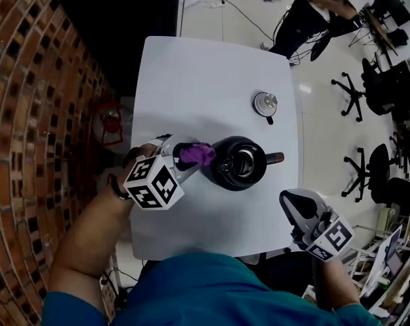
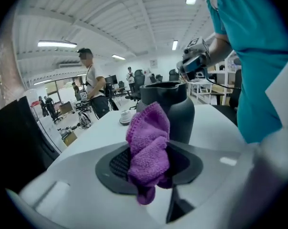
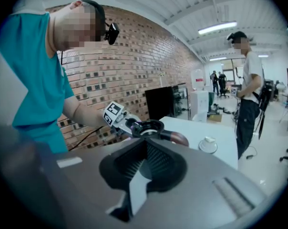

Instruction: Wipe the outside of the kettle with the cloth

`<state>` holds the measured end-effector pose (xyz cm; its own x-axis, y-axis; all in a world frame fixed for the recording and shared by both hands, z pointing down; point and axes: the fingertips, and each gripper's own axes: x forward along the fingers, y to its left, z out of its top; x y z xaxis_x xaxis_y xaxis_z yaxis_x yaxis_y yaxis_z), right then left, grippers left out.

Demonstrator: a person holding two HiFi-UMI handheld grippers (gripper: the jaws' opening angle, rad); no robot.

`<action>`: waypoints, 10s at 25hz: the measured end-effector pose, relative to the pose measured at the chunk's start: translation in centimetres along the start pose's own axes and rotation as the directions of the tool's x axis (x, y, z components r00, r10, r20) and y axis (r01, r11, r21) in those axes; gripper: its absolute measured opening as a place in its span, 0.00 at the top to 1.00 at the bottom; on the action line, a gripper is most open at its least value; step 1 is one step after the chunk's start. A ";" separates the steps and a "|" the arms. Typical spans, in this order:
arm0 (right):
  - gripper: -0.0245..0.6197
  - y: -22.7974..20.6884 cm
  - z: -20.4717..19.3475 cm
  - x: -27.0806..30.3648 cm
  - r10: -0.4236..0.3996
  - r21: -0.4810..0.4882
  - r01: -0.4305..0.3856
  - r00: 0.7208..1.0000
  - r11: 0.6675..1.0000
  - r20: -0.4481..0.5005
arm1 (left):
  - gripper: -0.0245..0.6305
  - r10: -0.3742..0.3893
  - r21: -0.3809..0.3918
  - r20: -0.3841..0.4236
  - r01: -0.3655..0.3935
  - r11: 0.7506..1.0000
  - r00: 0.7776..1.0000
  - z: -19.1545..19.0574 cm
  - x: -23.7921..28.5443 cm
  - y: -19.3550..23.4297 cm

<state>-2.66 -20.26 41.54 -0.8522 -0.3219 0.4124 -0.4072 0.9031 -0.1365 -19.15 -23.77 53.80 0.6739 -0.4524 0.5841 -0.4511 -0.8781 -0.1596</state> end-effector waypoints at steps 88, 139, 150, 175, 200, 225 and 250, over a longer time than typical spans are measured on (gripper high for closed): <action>0.96 -12.1 -7.7 -8.8 -0.176 0.329 0.088 0.952 0.940 0.250 | 0.73 -0.588 -0.100 -0.347 0.594 0.798 0.731 11.3 8.8 6.6; 0.96 -11.4 -7.7 -14.6 -0.128 0.307 0.028 0.941 0.951 0.313 | 0.73 0.021 -0.423 -0.134 -0.076 0.903 0.991 20.0 -1.8 5.5; 0.96 -9.2 -5.9 -11.7 -0.136 0.253 0.065 0.952 0.965 0.275 | 0.72 0.044 -0.867 0.288 0.240 0.437 0.957 15.8 1.9 -10.8; 0.96 -12.2 -10.2 -10.1 0.130 0.297 -0.233 0.935 0.926 0.329 | 0.73 0.519 -0.963 0.016 0.154 -0.223 0.855 3.9 15.1 -7.1; 0.96 -6.3 -8.0 -8.4 0.175 0.296 -0.253 0.948 0.921 0.267 | 0.72 0.348 -0.967 0.050 0.133 -0.218 0.936 2.1 8.1 -12.2; 0.96 0.0 -2.7 -3.6 0.215 0.196 -0.239 0.967 0.951 0.135 | 0.72 0.148 -0.955 0.090 0.043 0.292 0.985 0.0 -2.5 -5.2; 0.96 -2.3 -2.4 -7.1 0.112 0.219 -0.149 0.978 0.964 0.175 | 0.72 -0.194 -0.729 -0.069 0.084 0.679 0.979 1.2 -2.2 1.0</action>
<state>5.17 -19.38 41.10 -0.9366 -0.2639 0.2306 -0.3375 0.8563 -0.3908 -20.33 -23.83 51.43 0.7069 -0.2614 0.6572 -0.6765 -0.5208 0.5206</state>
